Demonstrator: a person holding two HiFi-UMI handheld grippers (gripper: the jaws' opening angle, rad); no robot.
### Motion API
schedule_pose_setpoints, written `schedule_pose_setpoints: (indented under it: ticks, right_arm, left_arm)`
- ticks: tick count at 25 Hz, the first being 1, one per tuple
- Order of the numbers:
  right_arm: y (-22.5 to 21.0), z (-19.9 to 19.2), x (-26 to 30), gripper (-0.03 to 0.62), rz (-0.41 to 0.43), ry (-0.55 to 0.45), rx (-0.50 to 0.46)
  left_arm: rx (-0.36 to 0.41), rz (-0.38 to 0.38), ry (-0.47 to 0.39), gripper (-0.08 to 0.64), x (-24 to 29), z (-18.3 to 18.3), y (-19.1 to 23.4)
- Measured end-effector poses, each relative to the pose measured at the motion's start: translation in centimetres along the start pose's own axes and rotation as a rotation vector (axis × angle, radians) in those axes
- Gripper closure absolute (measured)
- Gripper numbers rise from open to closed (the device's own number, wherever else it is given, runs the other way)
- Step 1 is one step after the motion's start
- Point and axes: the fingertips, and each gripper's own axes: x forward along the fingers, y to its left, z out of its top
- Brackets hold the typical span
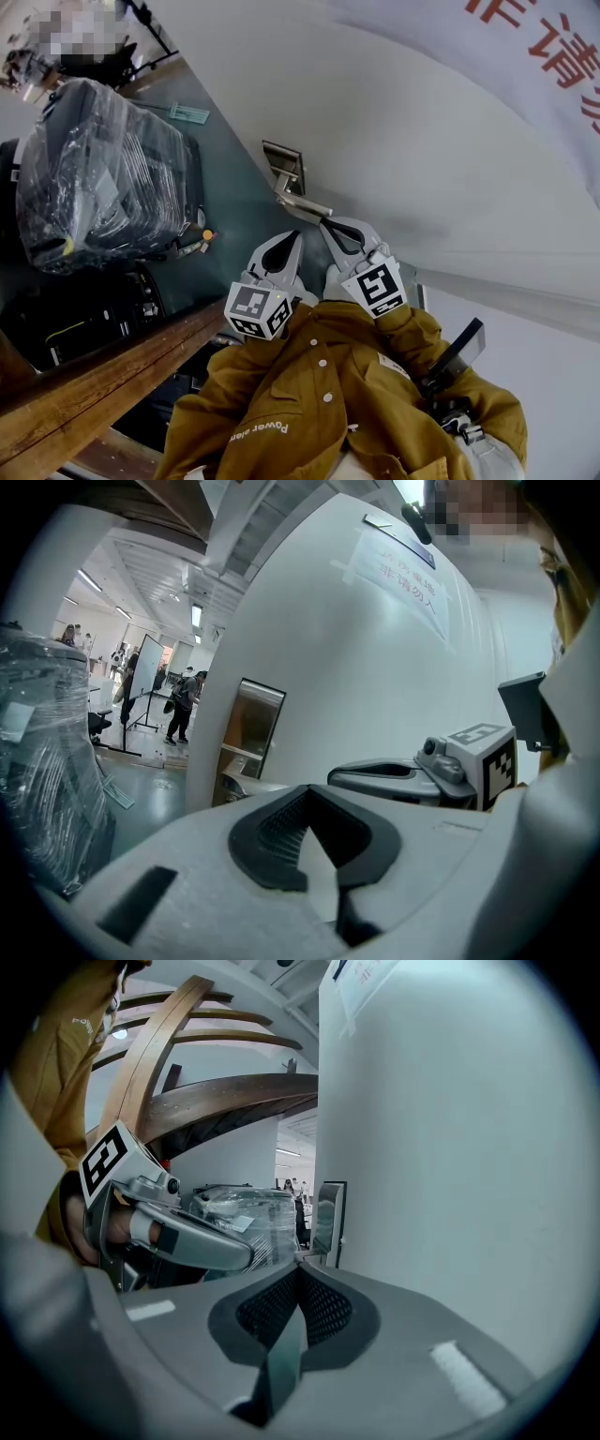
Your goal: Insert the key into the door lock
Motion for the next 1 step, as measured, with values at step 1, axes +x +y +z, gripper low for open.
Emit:
schedule_pose_setpoints:
  ticks: [1]
  right_arm:
    - [0.12, -0.11, 0.01, 0.588, 0.002, 0.001, 0.002]
  left_arm:
    - [0.001, -0.001, -0.001, 0.558, 0.05, -0.01, -0.02]
